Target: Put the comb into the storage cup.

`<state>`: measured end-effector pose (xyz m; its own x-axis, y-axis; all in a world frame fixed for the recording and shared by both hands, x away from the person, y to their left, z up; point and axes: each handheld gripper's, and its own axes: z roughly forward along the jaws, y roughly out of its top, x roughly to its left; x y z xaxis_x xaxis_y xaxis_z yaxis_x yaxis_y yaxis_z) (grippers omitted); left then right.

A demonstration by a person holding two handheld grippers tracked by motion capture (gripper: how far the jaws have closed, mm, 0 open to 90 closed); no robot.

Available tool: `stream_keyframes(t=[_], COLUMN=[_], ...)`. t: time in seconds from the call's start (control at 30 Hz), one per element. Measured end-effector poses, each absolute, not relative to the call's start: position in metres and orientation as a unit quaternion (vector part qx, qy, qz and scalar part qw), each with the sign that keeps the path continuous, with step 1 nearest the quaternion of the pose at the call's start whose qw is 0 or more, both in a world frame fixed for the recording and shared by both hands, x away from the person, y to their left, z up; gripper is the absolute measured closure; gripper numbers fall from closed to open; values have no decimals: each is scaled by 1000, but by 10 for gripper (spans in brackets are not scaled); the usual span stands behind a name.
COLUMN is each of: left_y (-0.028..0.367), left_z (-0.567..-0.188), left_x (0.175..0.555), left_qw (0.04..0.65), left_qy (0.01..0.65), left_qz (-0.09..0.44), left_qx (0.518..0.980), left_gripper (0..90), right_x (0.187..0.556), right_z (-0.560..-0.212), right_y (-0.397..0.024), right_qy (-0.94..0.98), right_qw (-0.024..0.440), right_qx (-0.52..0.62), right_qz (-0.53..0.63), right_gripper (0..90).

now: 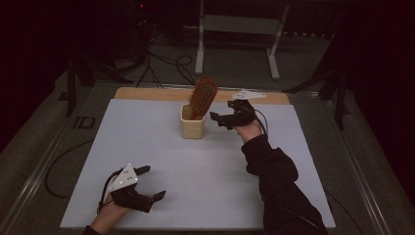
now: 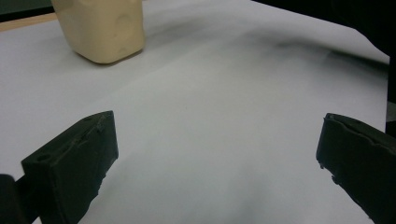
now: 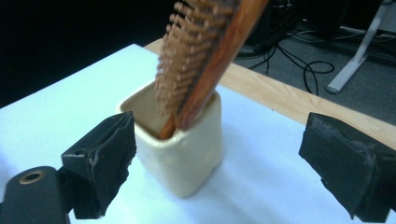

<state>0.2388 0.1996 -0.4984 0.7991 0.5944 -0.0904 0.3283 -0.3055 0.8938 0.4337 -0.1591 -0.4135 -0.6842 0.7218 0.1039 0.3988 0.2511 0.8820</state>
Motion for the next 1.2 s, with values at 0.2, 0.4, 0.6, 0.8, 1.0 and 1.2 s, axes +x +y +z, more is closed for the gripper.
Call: stream_keyframes(t=[0.2, 0.4, 0.6, 0.8, 1.0, 1.2], left_y=[199, 199, 199, 198, 198, 199], left_z=[-498, -498, -498, -498, -498, -497], left_x=[238, 238, 238, 238, 238, 238], left_qw=[512, 513, 513, 513, 512, 513], left_qy=[287, 286, 285, 284, 284, 283], left_qz=[130, 130, 128, 127, 126, 126], left_qx=[799, 799, 799, 800, 801, 800], left_gripper=[0, 0, 0, 0, 0, 0], right_x=[419, 404, 389, 375, 358, 345], right_z=[-425, -438, -452, -458, -468, -475], right_y=[-170, -179, -188, -197, -210, -220], right_qy=[776, 779, 785, 787, 791, 791], right_qw=[153, 145, 137, 134, 132, 124], right_qx=[360, 360, 352, 346, 348, 350], right_qz=[495, 493, 491, 492, 486, 486], right_gripper=[102, 102, 102, 103, 101, 101])
